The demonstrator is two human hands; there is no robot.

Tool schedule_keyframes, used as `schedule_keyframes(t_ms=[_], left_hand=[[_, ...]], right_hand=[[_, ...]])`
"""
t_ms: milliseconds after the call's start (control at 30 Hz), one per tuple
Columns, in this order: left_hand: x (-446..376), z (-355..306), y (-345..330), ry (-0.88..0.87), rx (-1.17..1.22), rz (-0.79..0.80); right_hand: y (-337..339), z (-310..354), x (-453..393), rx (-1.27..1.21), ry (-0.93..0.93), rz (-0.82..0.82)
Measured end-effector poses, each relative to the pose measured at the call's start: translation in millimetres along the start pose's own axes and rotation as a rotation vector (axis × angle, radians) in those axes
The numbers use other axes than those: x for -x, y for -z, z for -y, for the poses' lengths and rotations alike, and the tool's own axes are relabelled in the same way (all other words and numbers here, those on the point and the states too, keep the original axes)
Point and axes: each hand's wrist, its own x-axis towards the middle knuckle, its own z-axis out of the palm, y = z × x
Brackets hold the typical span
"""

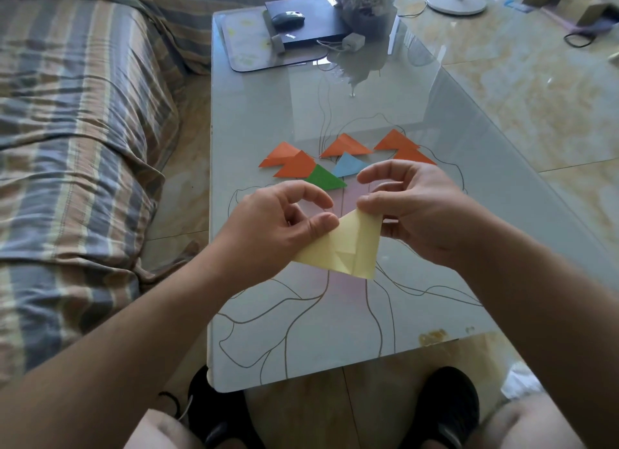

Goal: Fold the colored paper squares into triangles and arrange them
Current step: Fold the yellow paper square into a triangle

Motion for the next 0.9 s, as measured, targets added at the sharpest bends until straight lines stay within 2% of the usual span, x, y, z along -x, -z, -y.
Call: schedule_keyframes(t_ms=[267,600,700,767,833,900], left_hand=[[-5,-2,15,-0.017,-0.004,0.023],[-8,6,21,0.121,0.308,-0.134],[-2,4,18,0.024,0.189,-0.126],[2,2,16,-0.037,0.067,-0.036],[6,-1,8,-0.038,0.009,0.064],[8,-4,0,-0.042,0.0,0.06]], right_hand=[[1,-3,-1,-0.094,-0.064,0.013],[-2,-5,-6,-0.398,-0.103,-0.158],[-4,-5,-6,-0.418,-0.086,-0.197],[-5,-6,-6,-0.436,-0.082,-0.211],[-7,-5,-5,-0.445,-0.086,-0.216],[-9,-4,-4,-0.432,-0.088,-0.215]])
